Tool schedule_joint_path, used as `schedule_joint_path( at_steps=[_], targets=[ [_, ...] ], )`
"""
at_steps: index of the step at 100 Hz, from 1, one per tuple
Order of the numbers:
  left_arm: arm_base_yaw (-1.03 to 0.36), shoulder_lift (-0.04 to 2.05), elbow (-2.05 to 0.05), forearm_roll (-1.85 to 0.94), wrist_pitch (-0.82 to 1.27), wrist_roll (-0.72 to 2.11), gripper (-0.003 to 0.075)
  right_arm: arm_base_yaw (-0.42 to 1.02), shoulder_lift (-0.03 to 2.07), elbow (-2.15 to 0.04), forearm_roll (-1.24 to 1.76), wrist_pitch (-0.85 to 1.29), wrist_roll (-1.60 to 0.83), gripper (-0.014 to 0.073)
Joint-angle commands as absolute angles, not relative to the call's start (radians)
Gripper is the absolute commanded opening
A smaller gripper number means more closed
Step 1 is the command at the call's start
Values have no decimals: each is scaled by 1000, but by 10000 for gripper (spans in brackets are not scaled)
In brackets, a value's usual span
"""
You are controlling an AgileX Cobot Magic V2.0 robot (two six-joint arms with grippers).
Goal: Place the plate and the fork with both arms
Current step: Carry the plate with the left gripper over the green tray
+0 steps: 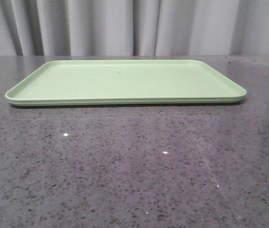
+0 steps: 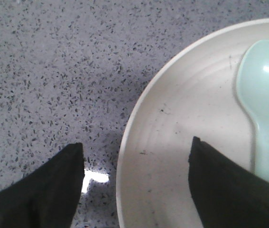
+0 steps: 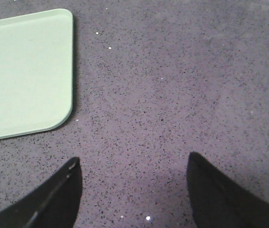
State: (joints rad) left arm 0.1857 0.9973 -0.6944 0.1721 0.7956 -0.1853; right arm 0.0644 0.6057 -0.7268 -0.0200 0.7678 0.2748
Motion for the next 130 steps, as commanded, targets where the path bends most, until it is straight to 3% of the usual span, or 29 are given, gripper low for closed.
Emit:
schedule_joint_path(
  at_steps=[1,28,44,63,101,130],
  targets=[
    [188,1011,-728,175,748,-197,454,57,613,-757,-27,707,265,484],
    [188,1067,-728,160,740,-197,454,57,613,-757,-27,708,265,484],
    [188,1093,-728,160,740,-197,416,57,613,-757,-27,708,265,484],
    [188,1107,-728,160,742,-197,306,57,613,-757,-27,709,265,484],
    [188,1107,-728,160,740,-197,-15,57,613,-757,-27,712,265,484],
    [188,1105,-728,158,747,-197,-20,57,613,-757,-27,721,265,484]
  ],
)
